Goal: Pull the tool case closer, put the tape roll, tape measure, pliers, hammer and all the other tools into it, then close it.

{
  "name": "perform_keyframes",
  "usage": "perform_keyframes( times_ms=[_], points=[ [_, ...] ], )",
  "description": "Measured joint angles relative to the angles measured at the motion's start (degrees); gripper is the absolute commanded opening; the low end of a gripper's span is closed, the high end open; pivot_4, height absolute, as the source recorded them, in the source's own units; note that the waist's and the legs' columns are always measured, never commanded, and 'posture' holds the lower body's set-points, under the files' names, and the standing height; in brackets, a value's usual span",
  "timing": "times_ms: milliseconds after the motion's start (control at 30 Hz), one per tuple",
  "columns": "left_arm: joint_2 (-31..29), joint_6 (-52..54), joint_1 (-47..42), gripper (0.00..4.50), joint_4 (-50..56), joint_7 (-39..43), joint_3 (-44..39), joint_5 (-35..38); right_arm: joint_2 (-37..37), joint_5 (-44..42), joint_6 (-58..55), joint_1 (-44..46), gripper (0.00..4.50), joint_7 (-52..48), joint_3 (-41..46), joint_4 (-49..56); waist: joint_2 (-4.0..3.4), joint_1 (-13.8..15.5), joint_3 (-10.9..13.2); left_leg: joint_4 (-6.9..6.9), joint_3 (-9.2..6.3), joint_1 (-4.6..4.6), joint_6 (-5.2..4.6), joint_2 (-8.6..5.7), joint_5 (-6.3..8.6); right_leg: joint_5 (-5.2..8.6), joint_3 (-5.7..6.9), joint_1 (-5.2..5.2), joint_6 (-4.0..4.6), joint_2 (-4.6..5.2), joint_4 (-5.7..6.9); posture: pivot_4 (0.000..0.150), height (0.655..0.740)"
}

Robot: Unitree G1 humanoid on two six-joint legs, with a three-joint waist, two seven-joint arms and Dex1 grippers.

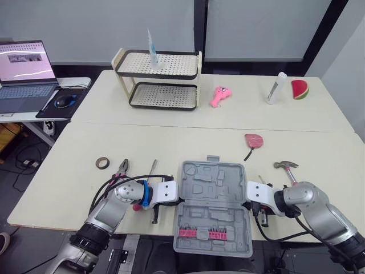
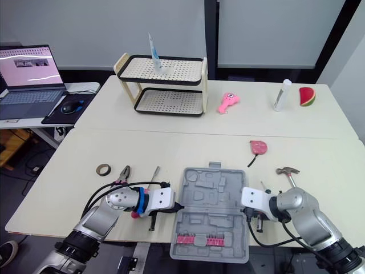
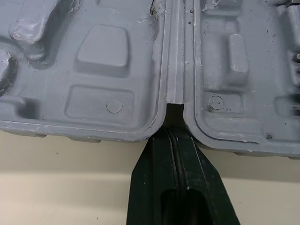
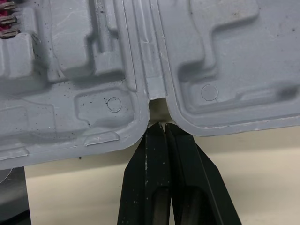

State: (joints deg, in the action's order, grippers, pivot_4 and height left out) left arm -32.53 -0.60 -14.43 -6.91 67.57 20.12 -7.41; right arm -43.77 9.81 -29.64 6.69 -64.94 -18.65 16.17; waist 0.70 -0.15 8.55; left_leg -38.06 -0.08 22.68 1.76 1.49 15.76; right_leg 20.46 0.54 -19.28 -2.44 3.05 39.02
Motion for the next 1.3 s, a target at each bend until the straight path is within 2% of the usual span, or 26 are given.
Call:
perform_keyframes(
  times_ms=[767, 1067, 1300],
  points=[
    [-1.17, 1.80, 1.12, 0.00, 2.19, 0.62, 0.76, -0.05, -0.24, -0.34, -0.30, -0.80, 0.00, 0.22, -0.45, 0.49, -0.08, -0.02, -0.48, 0.03, 0.01, -0.03, -0.05, 0.00, 0.03, 0.00, -0.03, 0.01, 0.00, -0.02, -0.03, 0.150, 0.7400],
    [-2.17, 1.13, -0.84, 0.00, 0.61, 0.83, 1.86, 0.50, -3.51, -3.36, 5.84, -0.05, 0.00, -0.02, 0.32, -3.59, -0.09, -0.01, -0.49, 0.01, 0.02, -0.04, -0.07, -0.04, 0.04, 0.00, -0.05, 0.05, 0.00, 0.00, -0.04, 0.150, 0.7400],
    [-5.01, 1.39, -0.53, 0.00, 0.70, 1.66, 1.08, 3.11, -6.45, -5.79, 8.13, -0.01, 0.00, 0.15, 4.54, -6.36, -0.10, -0.53, -0.45, 0.02, 0.02, -0.02, -0.07, 0.08, 0.04, 0.00, -0.08, -0.01, 0.00, -0.09, -0.01, 0.150, 0.7400]
  ],
)
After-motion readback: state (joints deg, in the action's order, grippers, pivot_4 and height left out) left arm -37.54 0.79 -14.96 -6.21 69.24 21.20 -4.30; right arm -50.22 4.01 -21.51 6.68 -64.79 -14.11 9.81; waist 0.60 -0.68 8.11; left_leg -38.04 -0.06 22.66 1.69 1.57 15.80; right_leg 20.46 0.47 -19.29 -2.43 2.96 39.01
